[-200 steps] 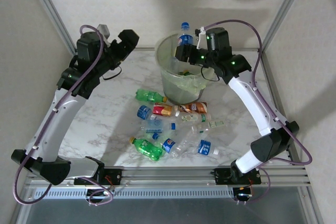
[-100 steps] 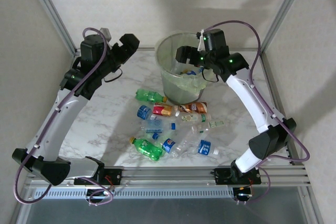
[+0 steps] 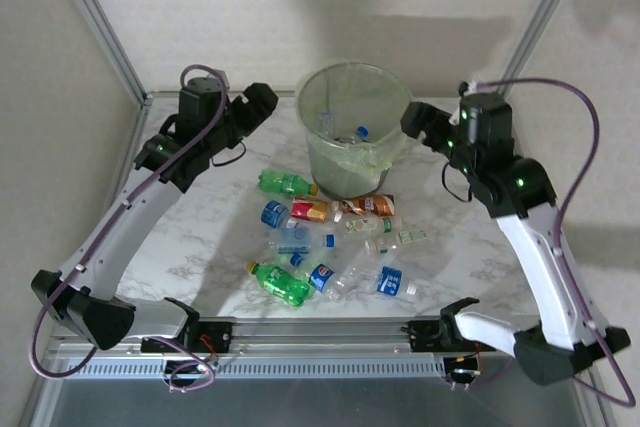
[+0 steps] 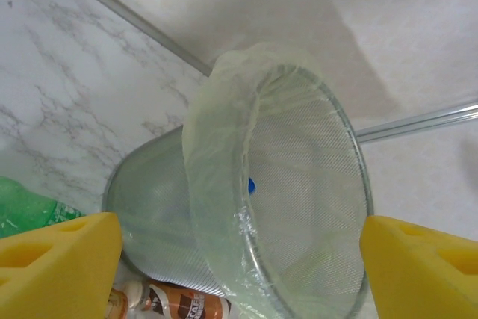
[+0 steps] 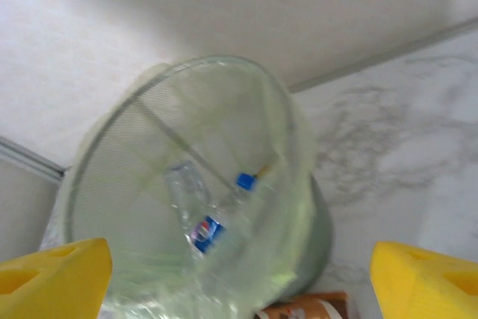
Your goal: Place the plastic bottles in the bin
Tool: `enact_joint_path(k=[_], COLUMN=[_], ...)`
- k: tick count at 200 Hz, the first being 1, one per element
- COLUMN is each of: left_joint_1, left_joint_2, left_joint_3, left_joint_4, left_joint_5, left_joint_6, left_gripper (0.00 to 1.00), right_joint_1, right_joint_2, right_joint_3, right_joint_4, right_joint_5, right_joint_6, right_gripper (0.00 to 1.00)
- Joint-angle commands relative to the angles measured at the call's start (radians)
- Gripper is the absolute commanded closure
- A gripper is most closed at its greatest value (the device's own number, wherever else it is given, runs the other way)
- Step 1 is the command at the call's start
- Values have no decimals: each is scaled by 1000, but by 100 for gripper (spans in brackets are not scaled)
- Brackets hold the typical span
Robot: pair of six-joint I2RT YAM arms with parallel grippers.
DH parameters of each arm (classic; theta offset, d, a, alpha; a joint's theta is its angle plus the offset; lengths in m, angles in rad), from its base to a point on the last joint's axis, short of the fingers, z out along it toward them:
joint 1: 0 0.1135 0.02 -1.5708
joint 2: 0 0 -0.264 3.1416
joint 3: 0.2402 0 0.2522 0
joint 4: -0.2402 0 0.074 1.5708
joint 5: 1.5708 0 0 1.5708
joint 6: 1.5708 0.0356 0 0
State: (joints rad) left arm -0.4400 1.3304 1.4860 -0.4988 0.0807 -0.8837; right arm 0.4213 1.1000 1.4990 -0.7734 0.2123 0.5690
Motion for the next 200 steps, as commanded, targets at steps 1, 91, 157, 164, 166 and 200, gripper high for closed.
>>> enact_joint_path(k=[1, 91, 157, 164, 166, 200], left_joint_1=[-27, -69, -72, -74, -74, -77], left_joint_2=[-19, -212, -208, -216, -218, -253], left_joint_3=[-38, -363, -392, -412, -417, -484], left_joint_4=[-15, 15, 69, 82, 83, 87], left_joint_5=[-69, -182, -80, -72, -70, 12], left_joint_6=[-38, -202, -47, -37, -36, -41], left_gripper=[18, 23, 22, 22, 22, 22], right_joint_1=[-11, -35, -35, -34, -35, -35], right_joint_2=[-44, -179, -157, -151, -151, -164], right_joint_3=[-98, -445, -608, -633, -641, -737], right_joint_4=[-100, -104, -180, -187, -188, -154], right_joint_5=[96, -297, -141, -128, -126, -118], right_joint_6=[87, 67, 504, 545, 557, 688], right_gripper=[10, 11, 13, 14, 14, 15])
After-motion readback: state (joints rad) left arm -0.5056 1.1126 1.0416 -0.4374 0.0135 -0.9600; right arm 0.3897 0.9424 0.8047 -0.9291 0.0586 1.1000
